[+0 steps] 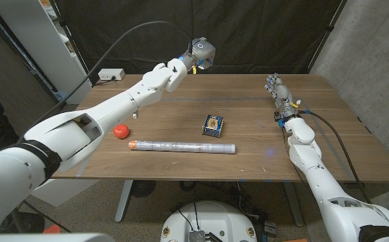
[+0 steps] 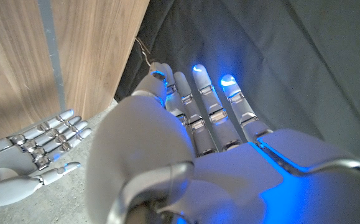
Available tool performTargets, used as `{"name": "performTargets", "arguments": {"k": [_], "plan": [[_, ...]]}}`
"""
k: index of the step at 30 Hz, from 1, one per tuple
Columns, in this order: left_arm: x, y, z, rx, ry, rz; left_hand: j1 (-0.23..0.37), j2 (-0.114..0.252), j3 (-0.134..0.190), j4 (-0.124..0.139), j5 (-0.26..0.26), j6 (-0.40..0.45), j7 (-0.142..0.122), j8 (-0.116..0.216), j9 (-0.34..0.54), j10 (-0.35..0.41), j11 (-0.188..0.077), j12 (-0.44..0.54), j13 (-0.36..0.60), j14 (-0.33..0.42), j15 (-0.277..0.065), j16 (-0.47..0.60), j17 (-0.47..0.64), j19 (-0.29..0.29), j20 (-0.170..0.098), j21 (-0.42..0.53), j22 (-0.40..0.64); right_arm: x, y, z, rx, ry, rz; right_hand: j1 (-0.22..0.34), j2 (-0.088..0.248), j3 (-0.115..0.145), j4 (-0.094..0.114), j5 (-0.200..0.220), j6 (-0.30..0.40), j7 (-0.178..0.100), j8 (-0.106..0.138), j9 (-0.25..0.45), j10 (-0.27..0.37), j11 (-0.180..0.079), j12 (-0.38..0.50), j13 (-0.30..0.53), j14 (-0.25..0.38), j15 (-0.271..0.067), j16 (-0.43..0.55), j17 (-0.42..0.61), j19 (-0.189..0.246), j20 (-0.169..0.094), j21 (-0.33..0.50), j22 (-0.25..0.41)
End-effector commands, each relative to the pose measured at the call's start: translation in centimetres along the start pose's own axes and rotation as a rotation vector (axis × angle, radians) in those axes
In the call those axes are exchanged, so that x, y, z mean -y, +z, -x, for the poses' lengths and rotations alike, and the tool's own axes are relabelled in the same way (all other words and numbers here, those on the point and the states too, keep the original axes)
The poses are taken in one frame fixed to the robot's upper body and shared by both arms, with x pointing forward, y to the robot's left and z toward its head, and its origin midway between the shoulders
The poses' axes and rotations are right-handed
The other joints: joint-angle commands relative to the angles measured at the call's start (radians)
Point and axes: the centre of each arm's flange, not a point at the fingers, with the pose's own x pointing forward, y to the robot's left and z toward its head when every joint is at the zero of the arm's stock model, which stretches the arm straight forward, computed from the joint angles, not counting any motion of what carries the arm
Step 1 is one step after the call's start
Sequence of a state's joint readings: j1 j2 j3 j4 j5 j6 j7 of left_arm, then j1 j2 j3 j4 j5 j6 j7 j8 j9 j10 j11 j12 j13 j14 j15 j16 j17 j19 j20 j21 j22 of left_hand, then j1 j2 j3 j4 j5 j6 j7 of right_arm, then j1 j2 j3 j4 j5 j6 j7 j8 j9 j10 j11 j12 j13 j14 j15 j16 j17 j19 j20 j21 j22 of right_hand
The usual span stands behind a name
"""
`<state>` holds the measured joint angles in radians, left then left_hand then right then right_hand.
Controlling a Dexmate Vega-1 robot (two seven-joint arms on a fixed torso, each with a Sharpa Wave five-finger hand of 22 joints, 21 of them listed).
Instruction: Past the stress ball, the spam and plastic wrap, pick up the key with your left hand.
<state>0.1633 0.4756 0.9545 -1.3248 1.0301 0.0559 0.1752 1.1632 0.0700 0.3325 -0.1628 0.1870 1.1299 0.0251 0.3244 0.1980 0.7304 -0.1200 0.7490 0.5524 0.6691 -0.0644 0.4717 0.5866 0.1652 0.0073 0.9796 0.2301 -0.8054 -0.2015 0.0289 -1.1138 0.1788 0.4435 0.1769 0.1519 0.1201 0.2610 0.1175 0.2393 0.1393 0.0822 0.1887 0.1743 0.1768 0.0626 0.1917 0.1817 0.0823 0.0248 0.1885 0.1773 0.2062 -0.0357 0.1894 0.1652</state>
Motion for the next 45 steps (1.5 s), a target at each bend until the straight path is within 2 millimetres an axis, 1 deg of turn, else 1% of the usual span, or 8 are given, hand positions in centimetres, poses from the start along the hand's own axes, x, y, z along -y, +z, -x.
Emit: {"name": "performTargets", "arguments": {"k": [1,4,10,19,26,31,37,45], "plan": [[-0.9,-0.3,0.7,-0.031,0.089,-0.016,0.043,0.034,0.008,0.004,0.001,0.008,-0.007,0.091,0.125,0.021,-0.028,0.002,0.057,0.002,-0.153,-0.002,0.006,-0.004,0.001,0.007,0.003,0.1,-0.1,0.3,-0.01,-0.009,0.009,-0.005,-0.005,0.002,-0.007,0.006,0.006,0.003,0.001,0.006,0.009,-0.001,-0.001,0.003,0.005,0.002,-0.003,0.001,0.008,-0.031,0.002,0.004],[-1.1,-0.4,0.8,-0.04,0.111,-0.01,0.043,0.034,0.009,0.004,0.001,0.006,-0.015,0.092,0.127,0.021,-0.03,0.002,0.059,0.004,-0.152,-0.003,0.005,-0.005,0.0,0.009,0.003,0.1,-0.2,0.3,-0.015,-0.012,0.015,-0.005,-0.005,0.002,-0.007,0.006,0.006,0.003,0.0,0.006,0.009,-0.001,-0.001,0.003,0.005,0.002,-0.003,0.001,0.008,-0.031,0.002,0.004],[-1.3,-0.9,1.3,-0.079,0.176,0.005,0.043,0.034,0.01,0.004,0.0,0.004,-0.014,0.095,0.131,0.023,-0.028,0.002,0.062,0.005,-0.153,-0.004,0.006,-0.004,-0.001,0.014,0.003,0.6,-0.3,0.1,-0.018,-0.013,0.006,-0.005,-0.006,0.002,-0.007,0.006,0.007,0.003,0.0,0.006,0.01,-0.002,-0.001,0.003,0.007,0.001,-0.002,0.001,0.009,-0.031,0.003,0.004],[-1.7,-1.3,2.0,-0.111,0.236,0.03,0.041,0.034,0.013,0.005,0.0,0.001,-0.011,0.1,0.139,0.025,-0.026,0.001,0.067,0.009,-0.151,-0.008,0.004,-0.006,0.0,0.021,0.002,0.9,0.3,0.0,-0.007,-0.024,0.03,-0.007,-0.009,0.001,-0.008,0.006,0.009,0.004,0.001,0.006,0.013,0.0,0.0,0.003,0.01,0.0,-0.001,0.001,0.011,-0.031,0.003,0.004],[-2.3,-1.5,2.3,-0.123,0.268,0.05,0.037,0.033,0.014,0.006,0.0,0.001,-0.016,0.102,0.141,0.026,-0.028,0.001,0.07,0.012,-0.15,-0.01,0.003,-0.007,-0.001,0.026,0.001,1.2,0.5,0.2,-0.01,-0.026,0.045,-0.008,-0.011,0.0,-0.008,0.006,0.013,0.003,0.003,0.006,0.019,-0.002,0.002,0.003,0.016,-0.002,0.0,0.0,0.015,-0.032,0.004,0.004],[-2.3,-1.5,2.6,-0.128,0.302,0.069,0.037,0.033,0.015,0.006,-0.001,0.0,-0.014,0.103,0.142,0.028,-0.028,0.0,0.073,0.013,-0.151,-0.01,0.005,-0.008,-0.001,0.03,0.001,1.6,0.6,0.5,-0.015,-0.029,0.046,-0.008,-0.013,-0.001,-0.009,0.006,0.018,0.002,0.004,0.006,0.026,-0.004,0.004,0.003,0.022,-0.002,0.002,0.0,0.022,-0.031,0.007,0.004],[-2.0,-1.1,2.8,-0.133,0.342,0.079,0.037,0.032,0.017,0.005,0.0,0.001,-0.013,0.104,0.142,0.03,-0.027,-0.001,0.076,0.015,-0.149,-0.012,0.004,-0.01,-0.001,0.034,0.0,2.1,0.4,1.2,-0.026,-0.048,0.041,-0.01,-0.016,-0.003,-0.009,0.006,0.044,0.0,0.012,0.005,0.05,-0.004,0.011,0.003,0.044,-0.004,0.007,0.0,0.04,-0.032,0.012,0.004],[-1.7,-1.5,3.3,-0.153,0.398,0.118,0.035,0.032,0.018,0.006,0.0,0.001,-0.011,0.106,0.144,0.031,-0.027,-0.002,0.079,0.016,-0.147,-0.013,0.006,-0.012,0.0,0.038,-0.001,1.7,0.7,2.0,-0.027,-0.064,0.048,-0.013,-0.018,-0.004,-0.01,0.007,0.057,0.0,0.014,0.005,0.061,0.0,0.013,0.003,0.055,-0.004,0.009,0.0,0.053,-0.033,0.015,0.004]]}}
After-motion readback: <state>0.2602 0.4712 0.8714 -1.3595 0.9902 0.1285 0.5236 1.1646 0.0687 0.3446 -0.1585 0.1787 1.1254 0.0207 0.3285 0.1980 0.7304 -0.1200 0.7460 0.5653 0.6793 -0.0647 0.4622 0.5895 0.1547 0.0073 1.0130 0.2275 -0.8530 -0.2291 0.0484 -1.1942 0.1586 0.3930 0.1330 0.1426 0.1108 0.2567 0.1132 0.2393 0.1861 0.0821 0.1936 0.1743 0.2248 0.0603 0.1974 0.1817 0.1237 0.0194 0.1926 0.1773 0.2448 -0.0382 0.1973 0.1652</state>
